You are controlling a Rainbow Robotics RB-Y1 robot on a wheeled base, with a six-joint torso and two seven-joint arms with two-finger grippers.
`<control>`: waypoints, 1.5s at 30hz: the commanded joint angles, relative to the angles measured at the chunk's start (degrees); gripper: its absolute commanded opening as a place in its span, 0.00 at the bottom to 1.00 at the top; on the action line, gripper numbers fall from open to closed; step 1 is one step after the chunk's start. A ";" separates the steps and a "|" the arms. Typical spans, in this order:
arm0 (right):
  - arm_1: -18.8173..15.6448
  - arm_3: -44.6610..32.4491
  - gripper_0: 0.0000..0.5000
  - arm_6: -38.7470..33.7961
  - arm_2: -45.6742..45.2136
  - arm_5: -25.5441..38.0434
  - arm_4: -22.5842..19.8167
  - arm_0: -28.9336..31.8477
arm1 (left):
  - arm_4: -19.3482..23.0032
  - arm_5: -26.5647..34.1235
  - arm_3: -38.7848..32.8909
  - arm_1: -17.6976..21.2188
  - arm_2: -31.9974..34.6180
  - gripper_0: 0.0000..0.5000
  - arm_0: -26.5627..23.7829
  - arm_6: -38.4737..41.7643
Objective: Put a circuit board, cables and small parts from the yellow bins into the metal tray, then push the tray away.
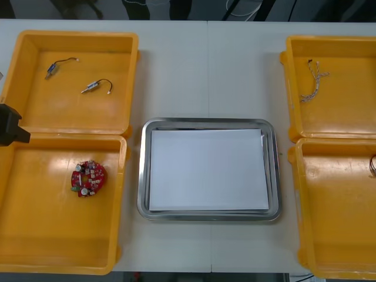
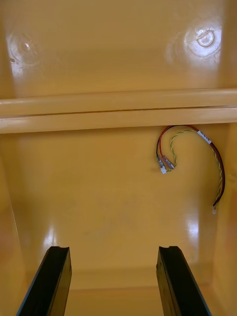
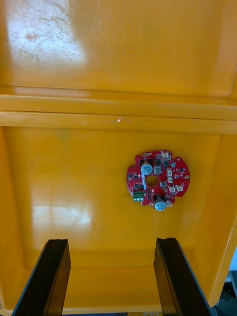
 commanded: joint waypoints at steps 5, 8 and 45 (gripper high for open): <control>-2.30 -1.51 1.00 -0.75 -1.35 -0.17 -0.48 -0.26 | 0.12 0.36 -0.24 -0.43 0.65 1.00 2.22 -4.33; -2.03 -1.60 1.00 -0.75 -1.70 -0.35 -0.48 -0.61 | 0.29 0.36 -0.07 -0.34 0.65 1.00 1.78 -4.33; -1.68 10.18 1.00 4.17 6.12 -15.90 3.48 6.86 | 12.60 -21.93 0.11 17.24 -5.33 1.00 11.97 -38.52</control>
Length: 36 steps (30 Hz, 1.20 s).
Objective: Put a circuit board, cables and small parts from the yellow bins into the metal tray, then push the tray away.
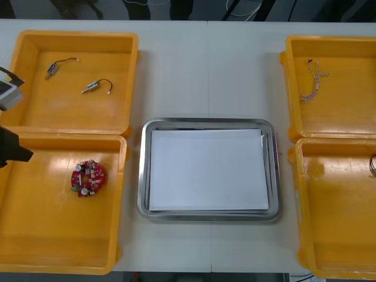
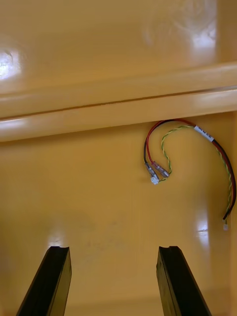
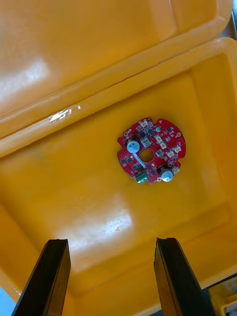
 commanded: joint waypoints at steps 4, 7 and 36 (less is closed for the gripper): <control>-1.68 4.82 1.00 7.15 1.69 -2.71 -0.04 1.11 | 1.21 -7.60 -0.46 8.64 -6.84 1.00 1.32 -14.86; -1.77 7.11 1.00 9.87 1.78 -3.85 -0.30 1.11 | 1.56 -10.94 -0.46 10.67 -9.56 1.00 1.49 -17.06; -1.68 23.90 1.00 15.59 8.63 -14.57 1.98 -7.24 | -0.99 -42.58 -0.02 22.35 -34.44 1.00 1.67 -38.68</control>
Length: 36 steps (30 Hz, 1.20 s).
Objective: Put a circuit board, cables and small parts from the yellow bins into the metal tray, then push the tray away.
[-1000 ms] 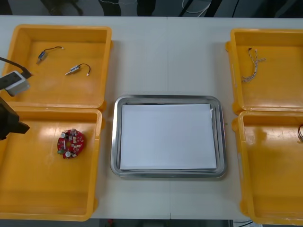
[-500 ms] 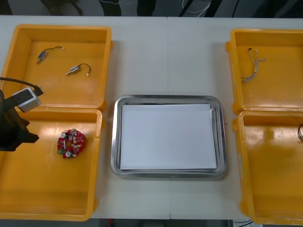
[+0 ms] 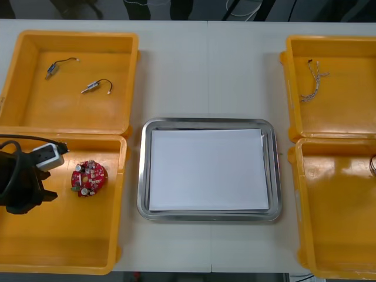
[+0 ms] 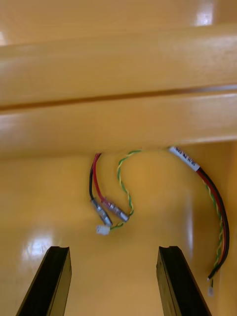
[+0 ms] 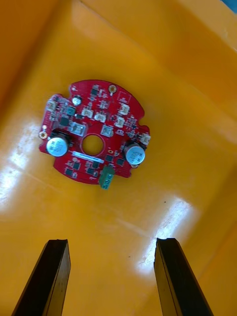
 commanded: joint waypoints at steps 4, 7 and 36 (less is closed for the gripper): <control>-1.77 3.09 1.00 2.48 2.55 -3.57 0.93 -2.53 | -2.75 -3.17 1.13 2.49 -11.63 1.00 -9.79 -13.25; -1.68 3.97 1.00 2.65 3.78 -5.24 1.02 -2.44 | -3.80 -3.96 2.10 2.05 -15.85 1.00 -13.74 -13.42; -1.24 4.93 1.00 4.32 5.45 -11.92 0.67 1.43 | -9.08 -4.57 11.41 -7.89 -28.33 1.00 -24.82 -14.48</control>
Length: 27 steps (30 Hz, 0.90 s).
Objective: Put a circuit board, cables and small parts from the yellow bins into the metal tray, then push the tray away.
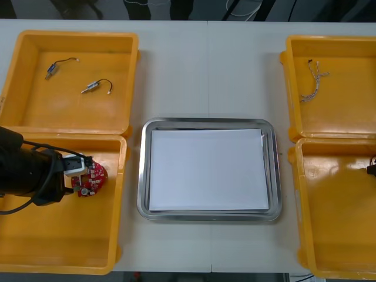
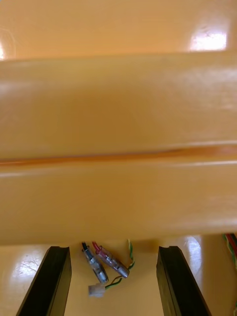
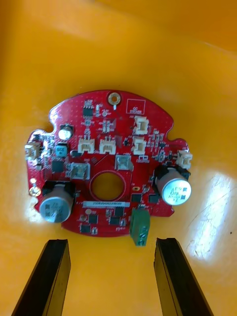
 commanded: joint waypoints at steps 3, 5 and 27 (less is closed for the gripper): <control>-1.24 -0.10 1.00 1.68 0.33 -2.18 -0.41 2.71 | -0.89 -1.51 0.56 -1.24 -3.95 1.00 -3.63 -3.62; -1.16 -0.10 1.00 1.68 0.33 -2.71 -0.58 2.98 | -0.89 -1.69 0.65 -1.33 -4.48 1.00 -3.81 -3.62; 0.43 -0.10 0.55 1.85 0.33 -5.70 -0.84 4.21 | -1.68 -1.69 1.44 -3.08 -5.53 1.00 -3.81 -3.62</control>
